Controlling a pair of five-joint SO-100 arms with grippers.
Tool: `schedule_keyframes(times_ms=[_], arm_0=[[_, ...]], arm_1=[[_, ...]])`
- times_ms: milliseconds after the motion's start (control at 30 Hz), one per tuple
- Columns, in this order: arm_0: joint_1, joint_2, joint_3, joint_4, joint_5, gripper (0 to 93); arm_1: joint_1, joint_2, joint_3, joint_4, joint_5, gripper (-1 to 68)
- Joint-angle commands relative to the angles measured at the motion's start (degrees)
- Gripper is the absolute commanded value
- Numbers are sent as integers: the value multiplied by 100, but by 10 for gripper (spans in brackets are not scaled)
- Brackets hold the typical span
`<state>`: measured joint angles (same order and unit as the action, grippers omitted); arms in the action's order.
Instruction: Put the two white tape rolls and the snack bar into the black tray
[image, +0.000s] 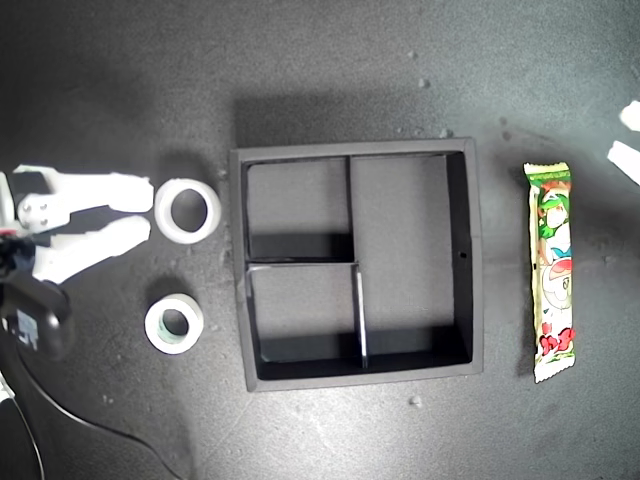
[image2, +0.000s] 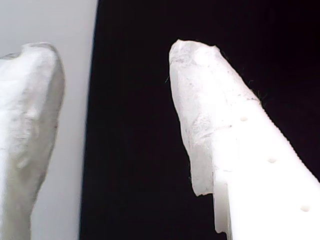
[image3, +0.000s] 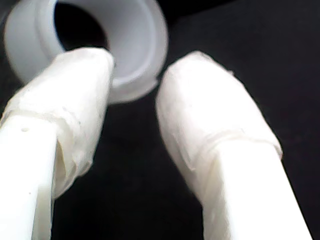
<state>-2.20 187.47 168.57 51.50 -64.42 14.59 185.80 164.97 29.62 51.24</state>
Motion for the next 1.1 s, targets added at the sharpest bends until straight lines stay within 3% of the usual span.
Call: schedule_keyframes(times_ms=[0,67,200,400,833,1067], arm_0=[[193,-2021,-1485,88,413,109],[369,-3507,-2408,88,650,112],[615,-5722,-3665,44,835,114],[677,-7181,-4456,35,1037,128],[352,-8807,-5326,149,1362,129],[88,-9325,-5625,413,1529,127]], arm_1=[[-290,-2030,-1635,-88,-598,231],[-536,-3885,-3190,475,-896,262],[-1011,-6732,-6214,2602,-1512,282],[-1582,-8332,-7629,4474,-2118,256],[-2584,-8385,-6671,5238,-1881,262],[-2777,-8385,-5713,4869,-1758,277]])
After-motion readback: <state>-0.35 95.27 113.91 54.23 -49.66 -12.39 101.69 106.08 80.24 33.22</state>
